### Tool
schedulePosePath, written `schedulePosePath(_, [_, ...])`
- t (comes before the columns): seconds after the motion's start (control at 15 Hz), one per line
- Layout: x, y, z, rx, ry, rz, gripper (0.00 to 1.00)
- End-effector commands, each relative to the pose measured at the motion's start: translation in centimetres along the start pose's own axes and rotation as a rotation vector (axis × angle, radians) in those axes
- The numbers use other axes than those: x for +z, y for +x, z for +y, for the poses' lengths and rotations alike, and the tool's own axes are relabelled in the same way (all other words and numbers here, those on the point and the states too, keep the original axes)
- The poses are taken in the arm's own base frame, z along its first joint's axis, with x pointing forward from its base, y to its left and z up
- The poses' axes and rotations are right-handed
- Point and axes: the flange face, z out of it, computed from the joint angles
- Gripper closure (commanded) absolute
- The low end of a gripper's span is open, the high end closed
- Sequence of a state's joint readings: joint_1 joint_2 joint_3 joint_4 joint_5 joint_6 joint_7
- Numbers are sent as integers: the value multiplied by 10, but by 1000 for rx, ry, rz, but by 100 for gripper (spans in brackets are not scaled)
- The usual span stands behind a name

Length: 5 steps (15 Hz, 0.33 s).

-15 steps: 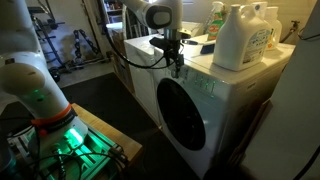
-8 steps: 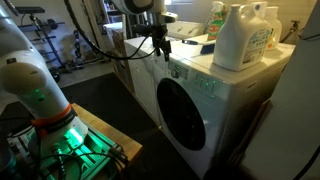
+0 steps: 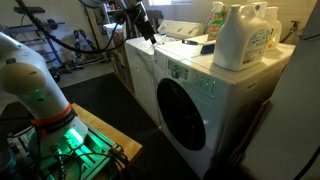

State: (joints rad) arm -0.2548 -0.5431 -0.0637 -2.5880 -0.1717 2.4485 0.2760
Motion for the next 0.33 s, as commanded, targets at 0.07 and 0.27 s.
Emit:
schedulePosePath(0.07, [-11, -15, -8, -60, 7, 82, 0])
schedulePosePath(0.27, [-14, -34, -8, -111, 16, 119, 0])
